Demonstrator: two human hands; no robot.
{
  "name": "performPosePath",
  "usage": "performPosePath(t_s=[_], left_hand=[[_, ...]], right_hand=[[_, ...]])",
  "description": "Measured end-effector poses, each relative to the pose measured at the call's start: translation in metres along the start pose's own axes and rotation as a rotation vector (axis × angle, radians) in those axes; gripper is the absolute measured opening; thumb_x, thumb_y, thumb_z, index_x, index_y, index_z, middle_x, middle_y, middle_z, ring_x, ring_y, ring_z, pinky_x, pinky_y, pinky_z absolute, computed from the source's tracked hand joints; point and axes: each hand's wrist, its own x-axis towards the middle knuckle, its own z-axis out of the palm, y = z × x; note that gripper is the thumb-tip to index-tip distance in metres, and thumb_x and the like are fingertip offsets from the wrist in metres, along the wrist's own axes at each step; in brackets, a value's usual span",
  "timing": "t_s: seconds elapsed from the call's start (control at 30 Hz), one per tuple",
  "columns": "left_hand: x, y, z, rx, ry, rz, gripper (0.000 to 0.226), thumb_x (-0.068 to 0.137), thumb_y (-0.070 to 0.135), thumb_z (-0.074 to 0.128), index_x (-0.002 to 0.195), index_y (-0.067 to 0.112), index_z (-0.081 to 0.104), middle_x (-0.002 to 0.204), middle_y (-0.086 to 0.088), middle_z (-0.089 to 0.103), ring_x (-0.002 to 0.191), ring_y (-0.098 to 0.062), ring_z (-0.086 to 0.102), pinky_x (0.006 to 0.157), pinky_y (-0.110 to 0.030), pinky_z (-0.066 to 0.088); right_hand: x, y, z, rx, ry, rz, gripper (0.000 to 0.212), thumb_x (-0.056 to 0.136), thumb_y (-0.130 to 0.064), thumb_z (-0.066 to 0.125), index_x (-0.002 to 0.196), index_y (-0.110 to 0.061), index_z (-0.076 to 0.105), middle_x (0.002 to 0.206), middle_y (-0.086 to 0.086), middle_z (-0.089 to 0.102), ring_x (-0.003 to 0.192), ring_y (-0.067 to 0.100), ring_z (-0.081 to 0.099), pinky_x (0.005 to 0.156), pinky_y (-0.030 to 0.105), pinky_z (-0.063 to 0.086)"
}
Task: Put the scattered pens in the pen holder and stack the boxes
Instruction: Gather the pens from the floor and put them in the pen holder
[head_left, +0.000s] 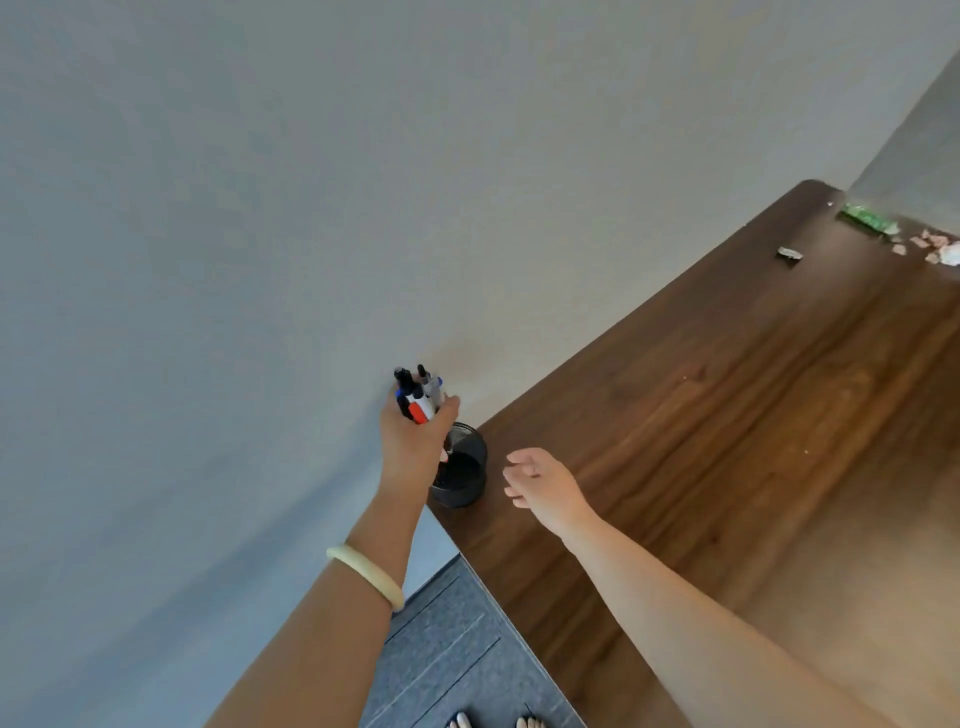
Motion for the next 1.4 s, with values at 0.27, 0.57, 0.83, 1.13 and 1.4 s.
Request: performPosePath(t_s=[0.27, 0.57, 0.83, 1.13, 1.4], left_hand=[[0.02, -0.03, 0.019, 0.166, -0.072, 0.072, 0.027, 0.084, 0.01, 0.065, 0.075, 0.031, 0.05, 0.067, 0.007, 0.056, 0.06, -0.006, 0.052, 0.052, -0.004, 0.041], [0.021, -0.067, 0.025, 0.134, -0.059, -0.061, 0.014, 0.08, 0.016, 0.071, 0.082, 0.019, 0.057, 0.075, 0.001, 0.063, 0.07, -0.013, 0.06, 0.064, -0.018, 0.045], [0.014, -0.081, 0.024, 0.092, 0.019, -0.193, 0.027, 0.078, 0.017, 0.073, 0.1, 0.009, 0.059, 0.086, -0.005, 0.064, 0.084, -0.022, 0.062, 0.071, -0.027, 0.049], [0.005, -0.08, 0.022, 0.042, 0.021, -0.163, 0.033, 0.076, 0.008, 0.071, 0.097, 0.026, 0.053, 0.098, -0.001, 0.072, 0.095, -0.019, 0.067, 0.091, -0.038, 0.052], [0.002, -0.086, 0.01, 0.105, 0.045, -0.052, 0.026, 0.075, 0.013, 0.075, 0.097, 0.018, 0.062, 0.099, 0.0, 0.068, 0.097, -0.019, 0.063, 0.085, -0.032, 0.053]], right_hand=[[0.033, 0.003, 0.013, -0.04, -0.029, 0.009, 0.038, 0.093, -0.025, 0.054, 0.13, -0.015, 0.049, 0.122, 0.005, 0.06, 0.095, 0.011, 0.062, 0.071, 0.016, 0.052], [0.046, 0.002, 0.027, 0.045, -0.031, 0.069, 0.029, 0.093, -0.009, 0.052, 0.121, -0.009, 0.053, 0.11, 0.01, 0.065, 0.067, 0.01, 0.066, 0.056, 0.014, 0.055], [0.039, 0.012, 0.023, 0.102, -0.009, 0.124, 0.025, 0.09, 0.0, 0.052, 0.114, -0.006, 0.053, 0.104, 0.013, 0.063, 0.064, 0.01, 0.065, 0.051, 0.012, 0.053], [0.028, 0.016, 0.018, 0.102, 0.01, 0.142, 0.027, 0.09, -0.002, 0.053, 0.116, -0.007, 0.053, 0.106, 0.013, 0.064, 0.062, 0.009, 0.065, 0.052, 0.011, 0.053], [0.027, 0.014, 0.011, 0.076, 0.022, 0.146, 0.026, 0.09, -0.003, 0.053, 0.116, -0.008, 0.053, 0.102, 0.008, 0.063, 0.062, 0.009, 0.065, 0.048, 0.01, 0.051]])
